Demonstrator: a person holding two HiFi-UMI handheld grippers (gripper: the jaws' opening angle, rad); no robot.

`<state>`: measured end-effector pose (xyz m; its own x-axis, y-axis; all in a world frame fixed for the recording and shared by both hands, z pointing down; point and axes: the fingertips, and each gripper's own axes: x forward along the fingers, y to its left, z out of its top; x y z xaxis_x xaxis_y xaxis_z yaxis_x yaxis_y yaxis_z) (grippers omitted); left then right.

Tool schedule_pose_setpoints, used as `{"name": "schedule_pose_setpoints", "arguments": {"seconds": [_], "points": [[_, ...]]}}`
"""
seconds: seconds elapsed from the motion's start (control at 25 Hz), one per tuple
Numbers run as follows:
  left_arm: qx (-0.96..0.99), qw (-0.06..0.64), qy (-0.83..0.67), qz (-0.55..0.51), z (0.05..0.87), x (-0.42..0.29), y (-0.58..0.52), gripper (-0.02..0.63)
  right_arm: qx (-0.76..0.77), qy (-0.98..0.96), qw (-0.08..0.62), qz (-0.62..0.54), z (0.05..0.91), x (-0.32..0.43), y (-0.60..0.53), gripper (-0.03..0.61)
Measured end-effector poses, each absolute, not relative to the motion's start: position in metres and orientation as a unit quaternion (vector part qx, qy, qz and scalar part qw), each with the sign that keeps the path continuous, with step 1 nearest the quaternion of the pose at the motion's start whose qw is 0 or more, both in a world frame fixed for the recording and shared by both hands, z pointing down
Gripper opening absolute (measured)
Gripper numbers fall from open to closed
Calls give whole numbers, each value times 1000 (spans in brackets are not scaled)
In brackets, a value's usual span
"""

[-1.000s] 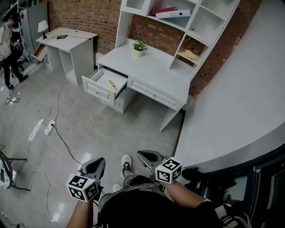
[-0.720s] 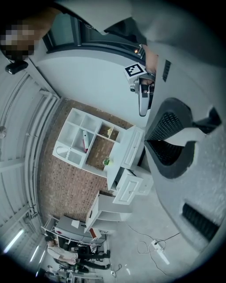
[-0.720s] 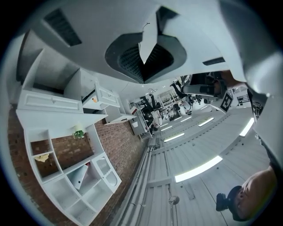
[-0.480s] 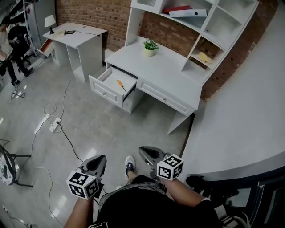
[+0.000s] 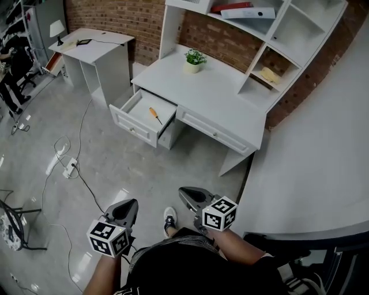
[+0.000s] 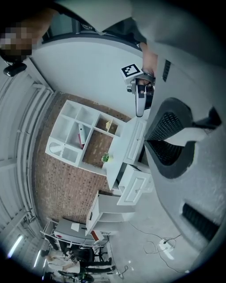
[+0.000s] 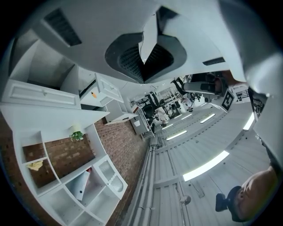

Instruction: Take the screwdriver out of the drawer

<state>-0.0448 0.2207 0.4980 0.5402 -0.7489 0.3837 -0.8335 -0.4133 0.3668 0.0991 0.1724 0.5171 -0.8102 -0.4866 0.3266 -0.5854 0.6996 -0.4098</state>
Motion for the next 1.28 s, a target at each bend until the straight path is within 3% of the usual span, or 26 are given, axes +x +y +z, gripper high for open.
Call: {"name": "schedule_pose_setpoints", "arguments": {"seconds": [0.76,1.28], "points": [[844,240,-473,80,478,-13,68,17,289,-920,90,247,508,131,25,5],[824,257,-497,86,486,-3,36,17,262,-925,88,259,521,140,-12,5]]}}
